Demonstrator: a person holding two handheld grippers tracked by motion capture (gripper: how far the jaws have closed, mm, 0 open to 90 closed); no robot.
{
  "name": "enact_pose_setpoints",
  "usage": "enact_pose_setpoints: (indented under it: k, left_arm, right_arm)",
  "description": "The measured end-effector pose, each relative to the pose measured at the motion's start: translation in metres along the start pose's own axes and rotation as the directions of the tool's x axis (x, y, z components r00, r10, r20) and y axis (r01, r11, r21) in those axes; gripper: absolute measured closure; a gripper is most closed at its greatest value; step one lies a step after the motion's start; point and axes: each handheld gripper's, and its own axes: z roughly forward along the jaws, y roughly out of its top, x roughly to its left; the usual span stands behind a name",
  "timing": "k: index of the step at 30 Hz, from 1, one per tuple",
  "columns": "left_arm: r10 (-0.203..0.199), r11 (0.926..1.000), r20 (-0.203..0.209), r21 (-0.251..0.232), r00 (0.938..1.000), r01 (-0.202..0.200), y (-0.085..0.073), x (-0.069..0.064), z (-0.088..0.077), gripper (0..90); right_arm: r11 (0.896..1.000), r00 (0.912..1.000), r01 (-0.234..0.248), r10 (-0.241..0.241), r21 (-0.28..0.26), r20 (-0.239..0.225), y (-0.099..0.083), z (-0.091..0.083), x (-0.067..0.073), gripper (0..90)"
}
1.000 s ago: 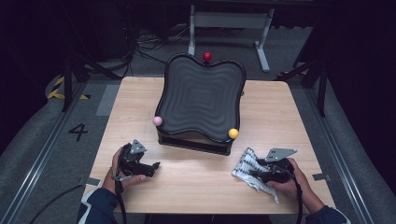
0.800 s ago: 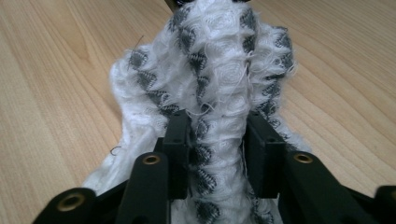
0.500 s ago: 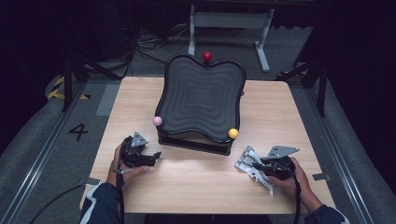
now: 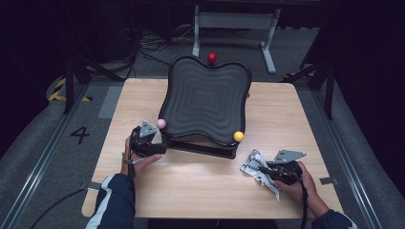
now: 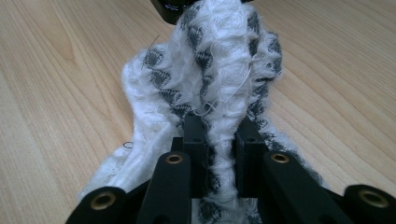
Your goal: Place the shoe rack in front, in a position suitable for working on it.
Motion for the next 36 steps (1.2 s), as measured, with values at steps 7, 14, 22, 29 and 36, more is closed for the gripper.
enact_pose_setpoints:
  k: [7, 14, 22, 29, 36]
  left_arm:
    - [-0.003, 0.9995, 0.037, -0.031, 0.9993, 0.004, 0.006, -0.003, 0.001, 51.4]
    - [0.013, 0.9992, 0.102, -0.039, 0.9947, -0.009, 0.005, -0.008, 0.000, 64.0]
    - [0.048, 0.9983, 0.142, -0.038, 0.9887, -0.043, 0.005, -0.015, -0.002, 73.7]
    - [0.103, 0.9946, 0.195, -0.033, 0.9754, -0.098, 0.006, -0.027, -0.004, 74.3]
    - [0.140, 0.9902, 0.239, -0.033, 0.9610, -0.136, 0.005, -0.038, -0.006, 74.3]
  right_arm:
    - [1.000, 1.0000, 0.002, -0.002, -0.003, 0.004, -0.001, -0.001, -0.001, 78.9]
    - [1.000, 1.0000, 0.004, -0.004, -0.007, 0.004, -0.002, -0.001, -0.002, 78.7]
    - [1.000, 0.9999, -0.004, 0.004, -0.003, 0.014, -0.003, -0.003, -0.003, 78.8]
    - [1.000, 0.9998, -0.008, 0.009, -0.005, 0.018, -0.004, -0.003, -0.004, 79.0]
    - [1.000, 0.9998, -0.011, 0.011, -0.007, 0.016, -0.005, -0.004, -0.005, 79.0]
